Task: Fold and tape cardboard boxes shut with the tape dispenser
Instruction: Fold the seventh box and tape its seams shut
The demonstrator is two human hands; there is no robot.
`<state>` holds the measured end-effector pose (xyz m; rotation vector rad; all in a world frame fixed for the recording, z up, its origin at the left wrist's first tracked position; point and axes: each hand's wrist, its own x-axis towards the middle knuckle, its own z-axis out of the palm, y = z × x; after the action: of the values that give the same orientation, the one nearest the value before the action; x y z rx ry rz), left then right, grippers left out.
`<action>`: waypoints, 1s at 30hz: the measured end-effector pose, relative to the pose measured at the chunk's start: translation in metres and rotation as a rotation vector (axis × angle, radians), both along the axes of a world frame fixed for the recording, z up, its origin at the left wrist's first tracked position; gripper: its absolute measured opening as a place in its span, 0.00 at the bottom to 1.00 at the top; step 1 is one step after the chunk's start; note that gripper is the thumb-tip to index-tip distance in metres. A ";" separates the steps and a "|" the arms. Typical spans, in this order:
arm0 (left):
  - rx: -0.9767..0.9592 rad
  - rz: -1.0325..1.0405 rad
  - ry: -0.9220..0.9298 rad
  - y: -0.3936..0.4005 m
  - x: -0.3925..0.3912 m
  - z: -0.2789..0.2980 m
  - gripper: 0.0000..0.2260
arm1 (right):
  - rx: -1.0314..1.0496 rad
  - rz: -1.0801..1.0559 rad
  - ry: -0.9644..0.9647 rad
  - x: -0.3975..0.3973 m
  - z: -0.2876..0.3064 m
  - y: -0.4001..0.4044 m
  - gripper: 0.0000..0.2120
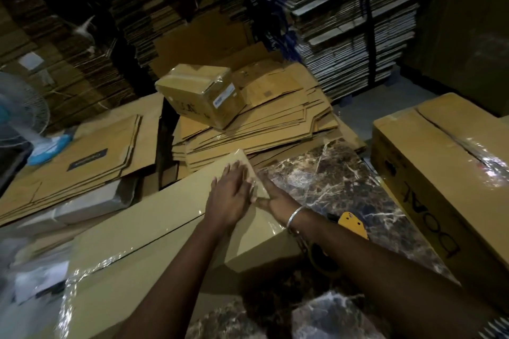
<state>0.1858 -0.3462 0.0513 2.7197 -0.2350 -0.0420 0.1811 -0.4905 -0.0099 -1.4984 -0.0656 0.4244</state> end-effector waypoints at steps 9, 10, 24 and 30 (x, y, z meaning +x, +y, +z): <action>0.159 0.016 0.141 0.074 -0.061 -0.019 0.34 | 0.078 0.085 0.111 0.000 0.004 -0.005 0.32; 0.175 0.029 0.148 0.082 -0.065 -0.019 0.34 | 0.046 0.086 0.104 -0.001 0.007 -0.005 0.32; 0.195 -0.001 0.167 0.105 -0.077 -0.023 0.38 | -0.308 -0.076 0.070 0.000 0.030 0.004 0.28; 0.215 -0.083 0.126 0.123 -0.087 -0.024 0.37 | -1.102 0.073 -0.385 -0.022 0.041 0.041 0.33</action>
<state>0.0989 -0.2229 0.0273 2.9049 -0.3233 -0.2765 0.1595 -0.4493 0.0309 -2.6612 -0.2145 0.2109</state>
